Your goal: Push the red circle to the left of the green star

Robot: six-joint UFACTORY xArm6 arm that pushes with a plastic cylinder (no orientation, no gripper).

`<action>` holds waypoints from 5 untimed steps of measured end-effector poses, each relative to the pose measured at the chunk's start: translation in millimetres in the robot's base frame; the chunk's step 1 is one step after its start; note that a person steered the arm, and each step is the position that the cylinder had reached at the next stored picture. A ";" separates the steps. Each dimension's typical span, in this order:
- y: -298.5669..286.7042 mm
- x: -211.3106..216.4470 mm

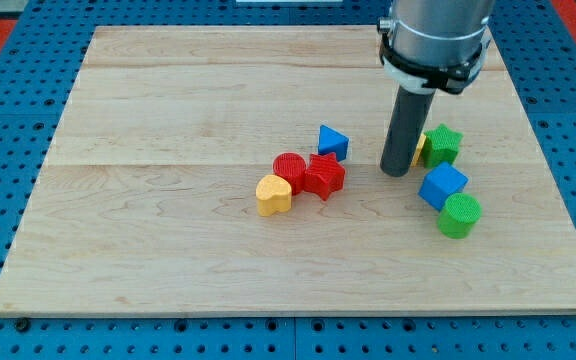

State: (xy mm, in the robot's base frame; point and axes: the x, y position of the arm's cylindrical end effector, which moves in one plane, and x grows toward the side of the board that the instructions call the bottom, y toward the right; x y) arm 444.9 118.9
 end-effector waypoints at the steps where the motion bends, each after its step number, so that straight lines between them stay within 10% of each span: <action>1: 0.6 -33.9; 5: 10.7 -106.2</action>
State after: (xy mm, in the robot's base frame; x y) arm 338.7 129.6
